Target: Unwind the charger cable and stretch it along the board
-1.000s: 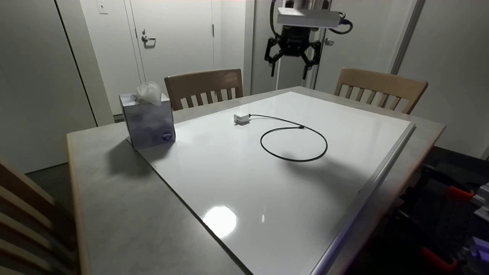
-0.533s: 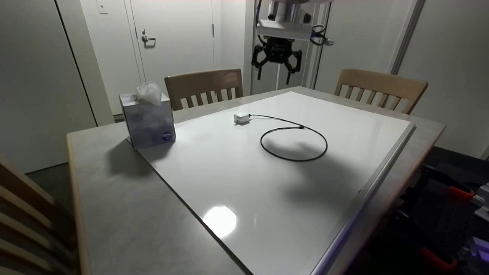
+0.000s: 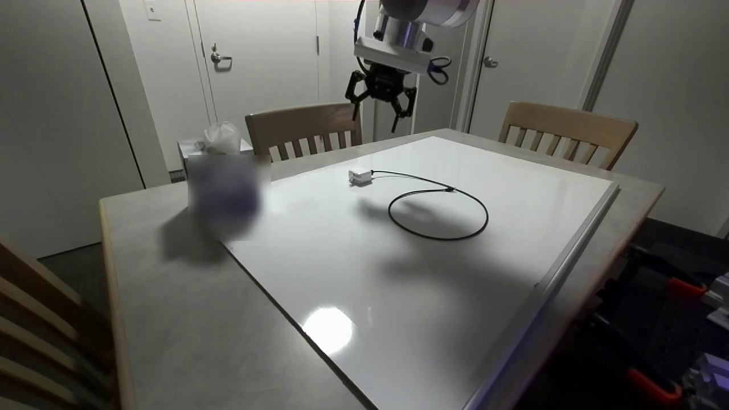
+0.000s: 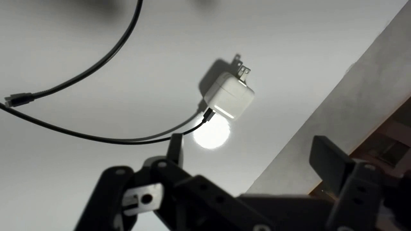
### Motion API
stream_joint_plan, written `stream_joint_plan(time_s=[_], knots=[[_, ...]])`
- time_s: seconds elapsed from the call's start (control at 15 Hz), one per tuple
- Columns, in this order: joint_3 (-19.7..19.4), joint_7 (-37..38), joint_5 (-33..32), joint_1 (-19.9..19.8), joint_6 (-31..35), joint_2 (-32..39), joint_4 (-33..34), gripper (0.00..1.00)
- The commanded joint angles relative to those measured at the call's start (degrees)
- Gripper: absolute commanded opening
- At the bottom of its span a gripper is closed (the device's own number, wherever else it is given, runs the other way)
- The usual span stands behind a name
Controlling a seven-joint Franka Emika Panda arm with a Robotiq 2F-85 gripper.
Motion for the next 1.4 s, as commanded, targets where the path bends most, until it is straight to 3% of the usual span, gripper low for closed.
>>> stream_joint_plan(time_s=[0.0,0.33,0.73,0.87,1.33], knots=[[-1.3,-0.9,1.2,1.2,-0.3,0.4,0.6,1.0],[-3.6,3.9,-0.2,4.0,-1.3,2.5,2.2,1.0],[-2.5,4.7,3.4,3.8,5.0,6.8,3.2,1.0],[-0.5,4.3,8.1,1.7,10.9,8.2,2.4,1.0],[5.2,-0.8,19.7,-4.2,12.9,10.1,3.3,1.0]])
